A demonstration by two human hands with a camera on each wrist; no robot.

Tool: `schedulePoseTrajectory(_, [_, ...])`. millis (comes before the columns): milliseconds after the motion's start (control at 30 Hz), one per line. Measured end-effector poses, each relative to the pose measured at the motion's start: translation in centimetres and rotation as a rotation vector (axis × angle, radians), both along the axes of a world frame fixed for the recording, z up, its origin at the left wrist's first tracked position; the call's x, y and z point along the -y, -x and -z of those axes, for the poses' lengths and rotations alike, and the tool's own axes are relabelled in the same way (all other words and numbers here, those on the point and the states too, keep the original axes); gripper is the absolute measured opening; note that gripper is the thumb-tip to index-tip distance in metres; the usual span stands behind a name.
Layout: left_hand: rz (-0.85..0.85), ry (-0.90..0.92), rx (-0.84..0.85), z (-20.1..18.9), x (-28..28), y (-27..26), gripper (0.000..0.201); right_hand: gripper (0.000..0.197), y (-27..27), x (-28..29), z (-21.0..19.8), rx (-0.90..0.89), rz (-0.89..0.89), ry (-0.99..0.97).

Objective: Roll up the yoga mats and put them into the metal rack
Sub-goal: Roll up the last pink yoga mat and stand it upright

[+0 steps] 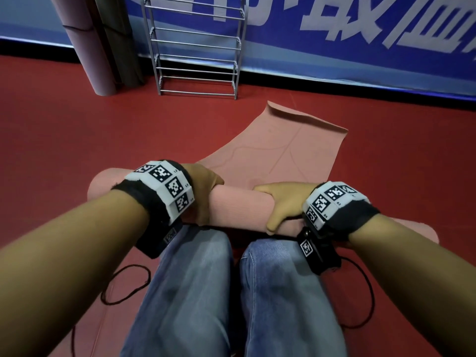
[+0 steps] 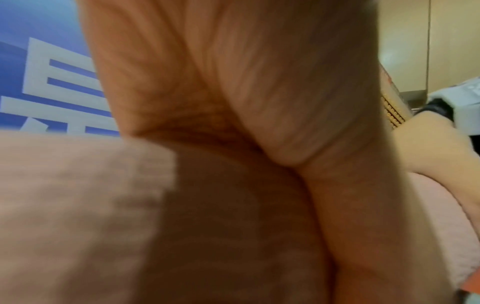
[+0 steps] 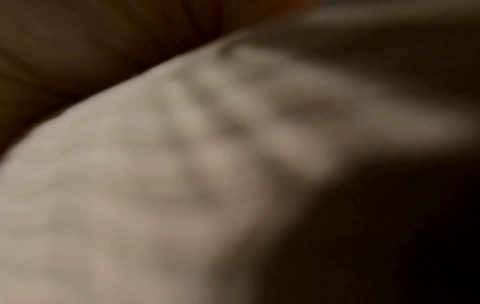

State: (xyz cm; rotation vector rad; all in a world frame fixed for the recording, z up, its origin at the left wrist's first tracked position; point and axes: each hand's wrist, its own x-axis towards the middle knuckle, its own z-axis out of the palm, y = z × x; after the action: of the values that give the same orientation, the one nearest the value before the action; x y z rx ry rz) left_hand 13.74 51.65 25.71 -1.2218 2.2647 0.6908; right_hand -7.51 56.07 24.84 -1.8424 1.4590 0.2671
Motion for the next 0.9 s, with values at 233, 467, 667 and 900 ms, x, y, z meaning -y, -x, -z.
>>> schedulePoseTrajectory(233, [0.174,0.234,0.158,1.4,-3.0,1.7,0.11,0.065,0.5,-1.6,3.1,0.103,0.126,-0.124])
schedulePoseTrajectory(467, [0.119,0.217,0.148,2.2,-2.7,2.4,0.101,0.085,0.3,-1.2,2.2,-0.03,0.041,-0.005])
schedulePoseTrajectory(667, [0.075,0.154,0.117,2.5,-1.7,3.0,0.085,0.111,-1.3,-2.0,3.3,-0.185,-0.071,0.169])
schedulePoseTrajectory(900, [0.077,0.243,0.196,1.5,-1.8,3.2,0.074,0.1,-0.7,-1.7,2.4,-0.142,-0.065,0.269])
